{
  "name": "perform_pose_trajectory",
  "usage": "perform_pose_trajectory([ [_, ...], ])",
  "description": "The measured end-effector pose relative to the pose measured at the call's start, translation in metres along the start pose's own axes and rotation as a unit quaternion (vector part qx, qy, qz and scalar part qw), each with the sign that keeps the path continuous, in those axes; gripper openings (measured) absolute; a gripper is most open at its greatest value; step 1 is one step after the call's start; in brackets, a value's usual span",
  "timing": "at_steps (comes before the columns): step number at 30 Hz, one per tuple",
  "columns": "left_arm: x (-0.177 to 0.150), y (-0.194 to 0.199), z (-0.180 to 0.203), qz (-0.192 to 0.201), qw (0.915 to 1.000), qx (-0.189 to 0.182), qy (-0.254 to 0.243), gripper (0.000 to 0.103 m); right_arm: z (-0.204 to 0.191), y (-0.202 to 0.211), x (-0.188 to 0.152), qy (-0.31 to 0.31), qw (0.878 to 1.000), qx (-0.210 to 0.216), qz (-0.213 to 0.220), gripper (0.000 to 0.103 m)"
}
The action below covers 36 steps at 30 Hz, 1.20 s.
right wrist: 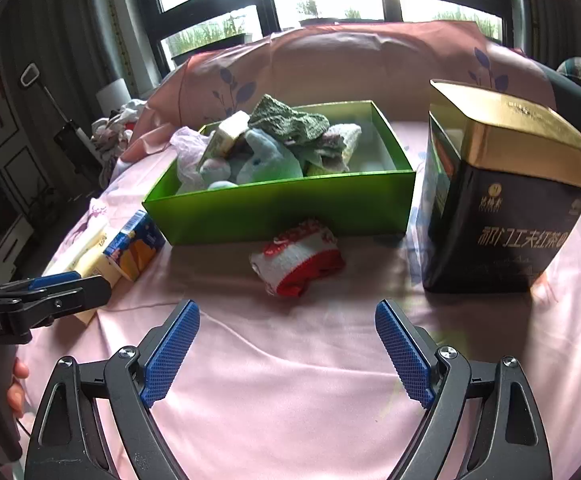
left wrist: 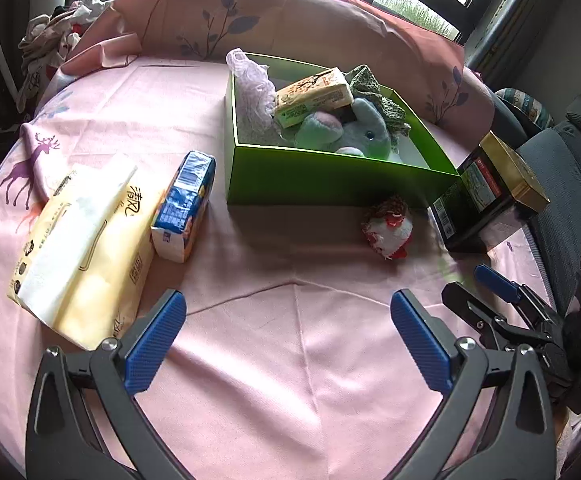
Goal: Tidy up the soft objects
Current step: 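Move the left tool to the red-and-white sock and grasp it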
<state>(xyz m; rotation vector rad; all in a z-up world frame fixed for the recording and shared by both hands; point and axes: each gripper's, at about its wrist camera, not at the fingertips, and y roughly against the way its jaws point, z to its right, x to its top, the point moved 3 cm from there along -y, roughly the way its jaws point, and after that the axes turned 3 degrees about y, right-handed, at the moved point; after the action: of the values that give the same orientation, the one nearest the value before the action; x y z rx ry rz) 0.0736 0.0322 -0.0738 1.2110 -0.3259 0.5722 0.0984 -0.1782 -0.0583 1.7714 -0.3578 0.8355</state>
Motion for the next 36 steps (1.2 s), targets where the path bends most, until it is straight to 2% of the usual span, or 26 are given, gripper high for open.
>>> perform_pose_trajectory([
  [6, -0.001, -0.014, -0.001, -0.014, 0.9998, -0.011, 0.006, 0.102, 0.012, -0.021, -0.001, -0.024, 1.0, 0.011, -0.009, 0.09],
  [15, 0.009, -0.015, -0.005, -0.007, 0.9997, -0.02, 0.006, 0.102, 0.001, -0.075, 0.025, -0.02, 0.999, 0.024, -0.034, 0.09],
  [17, 0.01, -0.015, -0.007, -0.006, 0.9997, -0.02, 0.007, 0.102, 0.002, -0.084, 0.028, -0.024, 0.999, 0.017, -0.04, 0.075],
  [18, 0.011, -0.015, -0.008, -0.006, 0.9998, -0.02, 0.008, 0.102, 0.002, -0.088, 0.028, -0.027, 0.999, 0.011, -0.045, 0.059],
  [22, 0.012, -0.017, -0.009, -0.011, 0.9996, -0.024, 0.007, 0.102, 0.001, -0.077, 0.022, -0.023, 0.998, 0.04, -0.037, 0.046],
  [25, 0.009, -0.021, -0.004, -0.021, 0.9992, -0.035, 0.006, 0.102, -0.008, -0.059, 0.009, -0.007, 0.996, 0.077, -0.037, 0.046],
  [30, 0.001, -0.027, 0.012, -0.047, 0.997, -0.061, -0.006, 0.102, -0.032, -0.022, -0.019, 0.057, 0.987, 0.147, -0.045, 0.047],
  [32, -0.004, -0.031, 0.02, -0.057, 0.9958, -0.07, -0.016, 0.102, -0.039, -0.012, -0.028, 0.072, 0.982, 0.163, -0.057, 0.054],
  [34, -0.01, -0.034, 0.029, -0.07, 0.9939, -0.08, -0.027, 0.102, -0.041, -0.005, -0.036, 0.085, 0.983, 0.148, -0.063, 0.072],
  [36, -0.015, -0.037, 0.035, -0.081, 0.9923, -0.085, -0.038, 0.102, -0.038, 0.0, -0.044, 0.095, 0.985, 0.13, -0.066, 0.077],
])
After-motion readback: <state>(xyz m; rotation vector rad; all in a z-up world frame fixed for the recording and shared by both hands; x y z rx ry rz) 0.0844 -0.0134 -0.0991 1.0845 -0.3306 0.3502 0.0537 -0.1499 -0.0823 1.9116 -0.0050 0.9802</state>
